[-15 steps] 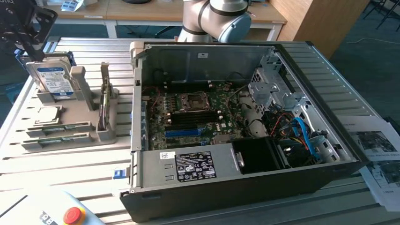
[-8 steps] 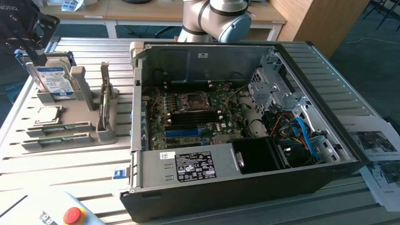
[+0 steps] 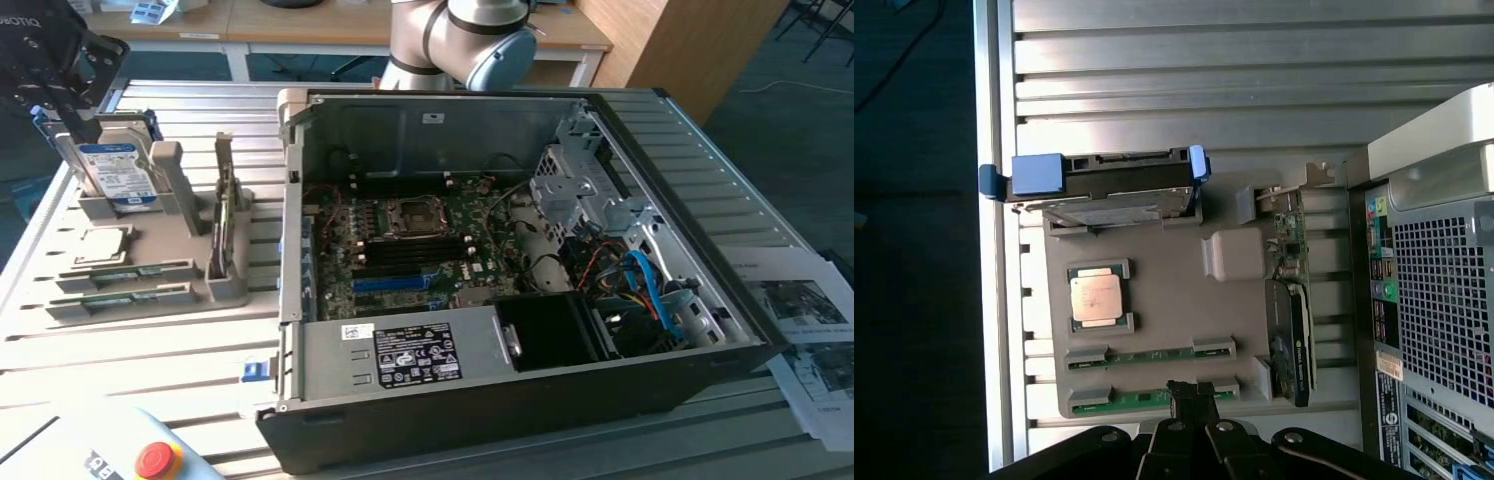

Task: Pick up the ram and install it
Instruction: 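Reach for the ram, then pick up the ram and move it above insertion slot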

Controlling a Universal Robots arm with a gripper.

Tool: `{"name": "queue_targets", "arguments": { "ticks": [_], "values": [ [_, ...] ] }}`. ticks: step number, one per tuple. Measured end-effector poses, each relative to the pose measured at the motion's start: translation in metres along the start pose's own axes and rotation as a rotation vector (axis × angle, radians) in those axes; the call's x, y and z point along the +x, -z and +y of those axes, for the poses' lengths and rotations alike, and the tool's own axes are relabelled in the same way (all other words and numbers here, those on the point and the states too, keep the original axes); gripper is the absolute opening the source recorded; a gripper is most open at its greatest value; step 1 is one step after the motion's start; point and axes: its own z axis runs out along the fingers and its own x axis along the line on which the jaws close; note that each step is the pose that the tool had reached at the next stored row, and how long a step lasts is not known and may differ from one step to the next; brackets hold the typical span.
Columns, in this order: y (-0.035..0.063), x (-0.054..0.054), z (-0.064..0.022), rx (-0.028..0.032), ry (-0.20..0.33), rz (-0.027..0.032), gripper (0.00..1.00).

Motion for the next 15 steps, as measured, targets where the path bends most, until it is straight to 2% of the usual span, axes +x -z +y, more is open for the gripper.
{"name": "queue_targets", "arguments": {
  "ticks": [15],
  "values": [
    [0.0000,0.0000,0.0000,0.0001,0.004,0.0001,0.10]
  ]
}}
